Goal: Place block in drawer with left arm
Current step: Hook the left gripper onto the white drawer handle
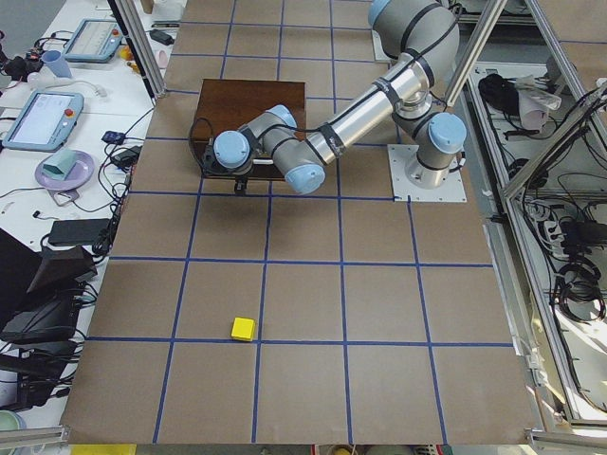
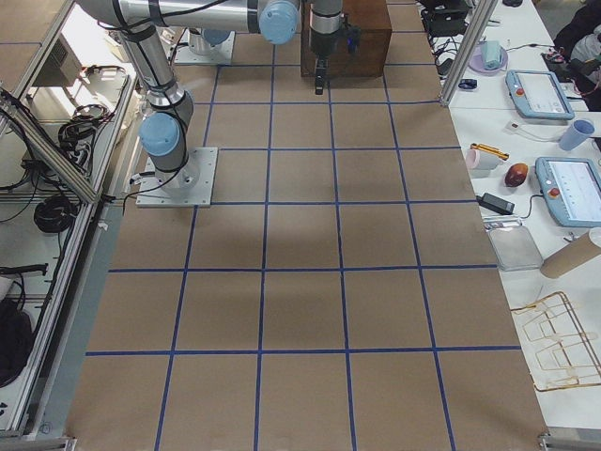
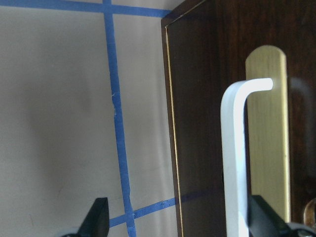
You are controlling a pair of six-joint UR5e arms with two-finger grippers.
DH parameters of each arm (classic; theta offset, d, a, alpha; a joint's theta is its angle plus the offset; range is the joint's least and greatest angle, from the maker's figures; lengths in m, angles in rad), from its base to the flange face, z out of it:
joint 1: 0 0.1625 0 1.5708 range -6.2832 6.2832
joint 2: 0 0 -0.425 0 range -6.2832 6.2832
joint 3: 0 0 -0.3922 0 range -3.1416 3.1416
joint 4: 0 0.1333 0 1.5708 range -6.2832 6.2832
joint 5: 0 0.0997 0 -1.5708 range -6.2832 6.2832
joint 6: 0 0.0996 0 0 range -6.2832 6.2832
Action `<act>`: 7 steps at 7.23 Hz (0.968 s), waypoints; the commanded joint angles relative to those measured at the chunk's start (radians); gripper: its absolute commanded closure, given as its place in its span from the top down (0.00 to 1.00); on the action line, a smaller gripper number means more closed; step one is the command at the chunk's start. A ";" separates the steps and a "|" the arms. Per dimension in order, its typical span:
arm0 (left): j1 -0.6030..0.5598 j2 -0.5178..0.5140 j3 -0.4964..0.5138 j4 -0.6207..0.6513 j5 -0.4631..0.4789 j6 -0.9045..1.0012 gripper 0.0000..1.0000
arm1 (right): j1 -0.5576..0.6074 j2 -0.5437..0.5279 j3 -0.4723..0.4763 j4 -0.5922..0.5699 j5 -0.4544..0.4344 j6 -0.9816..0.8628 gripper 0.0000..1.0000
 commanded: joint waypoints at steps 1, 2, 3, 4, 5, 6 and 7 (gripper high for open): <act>-0.010 -0.003 0.000 0.000 -0.002 0.005 1.00 | 0.001 0.000 0.000 0.000 0.000 0.000 1.00; -0.027 -0.003 0.000 0.000 -0.002 0.003 1.00 | 0.001 0.000 0.000 0.000 0.000 0.000 1.00; -0.027 -0.008 0.000 0.001 0.000 0.002 1.00 | 0.001 0.000 0.000 0.000 0.000 0.000 1.00; -0.027 -0.010 0.000 0.004 0.006 0.002 1.00 | 0.001 0.000 0.000 0.000 0.000 0.000 1.00; -0.027 -0.011 0.000 0.009 0.012 0.002 1.00 | 0.001 0.000 0.000 0.000 0.000 0.000 1.00; -0.027 -0.014 0.001 0.014 0.012 0.002 1.00 | 0.001 0.000 0.000 0.000 0.000 0.000 1.00; -0.027 -0.014 0.001 0.015 0.015 0.002 1.00 | 0.001 0.000 0.000 0.000 0.000 0.000 1.00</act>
